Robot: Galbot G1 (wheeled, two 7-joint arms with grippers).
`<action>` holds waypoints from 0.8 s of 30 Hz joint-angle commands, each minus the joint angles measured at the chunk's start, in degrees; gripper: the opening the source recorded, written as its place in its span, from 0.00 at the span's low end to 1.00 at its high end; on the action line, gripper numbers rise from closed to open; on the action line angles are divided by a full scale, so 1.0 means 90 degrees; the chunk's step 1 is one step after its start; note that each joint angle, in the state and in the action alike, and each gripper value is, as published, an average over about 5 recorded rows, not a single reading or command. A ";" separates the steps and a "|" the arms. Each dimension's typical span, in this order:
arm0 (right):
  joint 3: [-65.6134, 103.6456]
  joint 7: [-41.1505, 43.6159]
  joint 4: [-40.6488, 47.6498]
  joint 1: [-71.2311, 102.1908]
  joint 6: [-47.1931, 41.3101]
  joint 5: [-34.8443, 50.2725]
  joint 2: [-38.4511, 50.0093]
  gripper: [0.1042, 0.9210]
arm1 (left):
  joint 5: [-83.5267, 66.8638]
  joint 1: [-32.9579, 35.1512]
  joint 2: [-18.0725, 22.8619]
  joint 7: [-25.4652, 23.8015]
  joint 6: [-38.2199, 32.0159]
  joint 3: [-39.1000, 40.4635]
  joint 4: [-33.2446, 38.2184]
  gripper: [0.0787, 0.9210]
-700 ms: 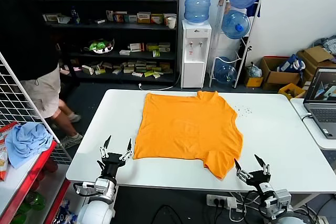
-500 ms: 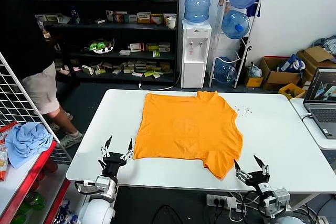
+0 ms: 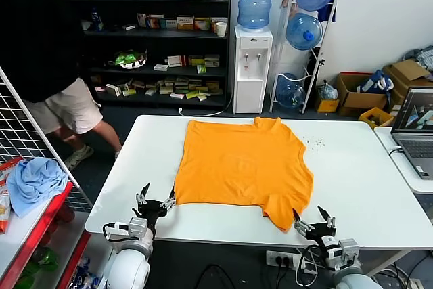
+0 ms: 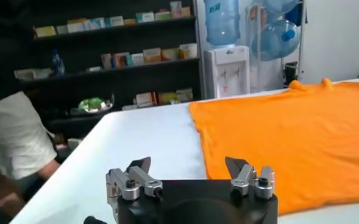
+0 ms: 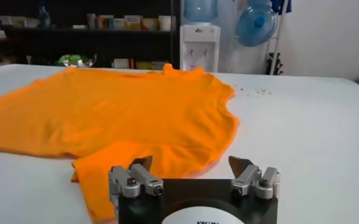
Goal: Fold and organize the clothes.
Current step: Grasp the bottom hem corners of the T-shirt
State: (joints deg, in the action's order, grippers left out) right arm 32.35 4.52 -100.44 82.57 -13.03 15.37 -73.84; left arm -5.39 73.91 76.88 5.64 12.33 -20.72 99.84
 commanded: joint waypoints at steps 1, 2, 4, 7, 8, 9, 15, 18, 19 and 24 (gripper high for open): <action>-0.0213 -0.0120 0.0101 -0.0148 -0.0126 0.0059 -0.0035 0.88 | -0.0243 -0.0055 -0.0020 0.0027 0.0438 0.0158 -0.0032 0.88; -0.0223 -0.0138 0.0112 -0.0154 -0.0135 0.0046 -0.0050 0.88 | -0.0241 -0.0052 -0.0013 0.0032 0.0440 0.0190 -0.0041 0.88; -0.0243 -0.0173 0.0132 -0.0161 -0.0149 0.0020 -0.0083 0.88 | -0.0224 -0.0044 0.0006 0.0036 0.0450 0.0270 -0.0065 0.88; -0.0276 -0.0211 0.0153 -0.0179 -0.0163 -0.0015 -0.0129 0.88 | -0.0174 -0.0043 0.0040 0.0037 0.0462 0.0382 -0.0138 0.88; -0.0287 -0.0220 0.0157 -0.0190 -0.0166 -0.0028 -0.0143 0.88 | -0.0163 -0.0047 0.0050 0.0037 0.0464 0.0412 -0.0172 0.88; -0.0298 -0.0228 0.0160 -0.0201 -0.0168 -0.0041 -0.0157 0.88 | -0.0153 -0.0051 0.0059 0.0039 0.0463 0.0435 -0.0205 0.88; -0.0335 -0.0273 0.0147 -0.0236 -0.0173 -0.0119 -0.0220 0.87 | -0.0153 -0.0093 0.0124 0.0042 0.0460 0.0507 -0.0369 0.88; -0.0337 -0.0285 0.0133 -0.0224 -0.0177 -0.0153 -0.0229 0.80 | -0.0145 -0.0119 0.0170 0.0041 0.0460 0.0541 -0.0480 0.83; -0.0336 -0.0288 0.0128 -0.0219 -0.0179 -0.0159 -0.0229 0.77 | -0.0142 -0.0127 0.0186 0.0044 0.0456 0.0547 -0.0525 0.80; -0.0324 -0.0304 0.0096 -0.0194 -0.0197 -0.0175 -0.0223 0.59 | -0.0139 -0.0136 0.0204 0.0060 0.0438 0.0551 -0.0669 0.64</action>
State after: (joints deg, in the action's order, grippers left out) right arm 29.67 1.86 -99.74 81.03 -14.90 13.88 -75.68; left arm -6.51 72.75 78.64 6.17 15.77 -16.23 95.34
